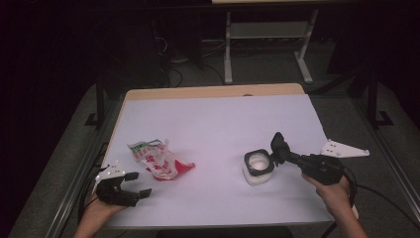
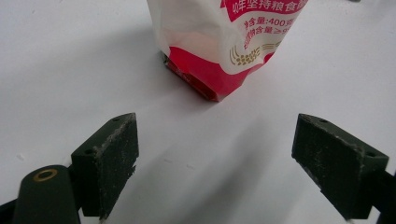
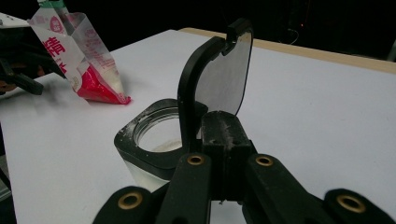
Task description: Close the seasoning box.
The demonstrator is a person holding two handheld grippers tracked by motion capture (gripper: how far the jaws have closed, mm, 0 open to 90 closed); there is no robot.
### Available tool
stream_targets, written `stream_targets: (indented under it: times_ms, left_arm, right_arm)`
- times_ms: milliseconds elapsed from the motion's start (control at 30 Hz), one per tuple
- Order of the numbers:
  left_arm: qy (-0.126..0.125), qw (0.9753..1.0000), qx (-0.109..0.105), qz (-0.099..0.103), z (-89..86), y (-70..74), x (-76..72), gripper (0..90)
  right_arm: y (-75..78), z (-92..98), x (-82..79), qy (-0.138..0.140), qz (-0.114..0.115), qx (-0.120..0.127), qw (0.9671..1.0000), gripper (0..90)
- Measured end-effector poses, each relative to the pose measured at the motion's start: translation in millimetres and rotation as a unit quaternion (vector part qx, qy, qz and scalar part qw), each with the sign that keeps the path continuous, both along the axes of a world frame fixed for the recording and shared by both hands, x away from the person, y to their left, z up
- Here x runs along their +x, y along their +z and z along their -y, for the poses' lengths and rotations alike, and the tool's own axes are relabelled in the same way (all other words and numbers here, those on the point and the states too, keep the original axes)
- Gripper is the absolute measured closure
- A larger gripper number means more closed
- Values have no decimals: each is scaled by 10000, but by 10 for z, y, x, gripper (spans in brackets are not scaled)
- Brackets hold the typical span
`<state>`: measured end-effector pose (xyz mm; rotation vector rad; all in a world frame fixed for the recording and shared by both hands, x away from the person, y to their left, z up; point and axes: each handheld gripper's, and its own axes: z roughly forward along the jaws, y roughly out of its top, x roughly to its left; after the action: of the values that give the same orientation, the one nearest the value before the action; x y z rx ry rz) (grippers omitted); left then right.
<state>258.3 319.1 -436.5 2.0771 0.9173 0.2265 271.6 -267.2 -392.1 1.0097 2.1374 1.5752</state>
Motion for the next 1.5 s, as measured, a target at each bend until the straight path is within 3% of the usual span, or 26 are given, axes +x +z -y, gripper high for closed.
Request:
stream_targets:
  times_ms: [267, 800, 1100, 1233, 1500]
  left_arm:
    - [49, 10000, -15, -6, -4, -7, 0, 144]
    - [16, 10000, 3, -48, -6, -34, 5, 144]
    - [56, 10000, -23, -27, 0, -20, 15, 144]
    - [87, 10000, -46, -20, -7, -9, 13, 144]
    - [84, 9999, -109, -5, -38, -8, -1, 144]
  right_arm:
    - [29, -70, 29, 43, 20, 10, 10000, 900]
    - [-71, -225, 35, 291, -138, -110, 9994, 900]
    - [-51, -178, 36, 267, -67, -42, 9996, 900]
    - [-49, -115, 25, 226, -13, 6, 9997, 842]
    - [-68, -14, 3, -59, 58, -19, 10000, 588]
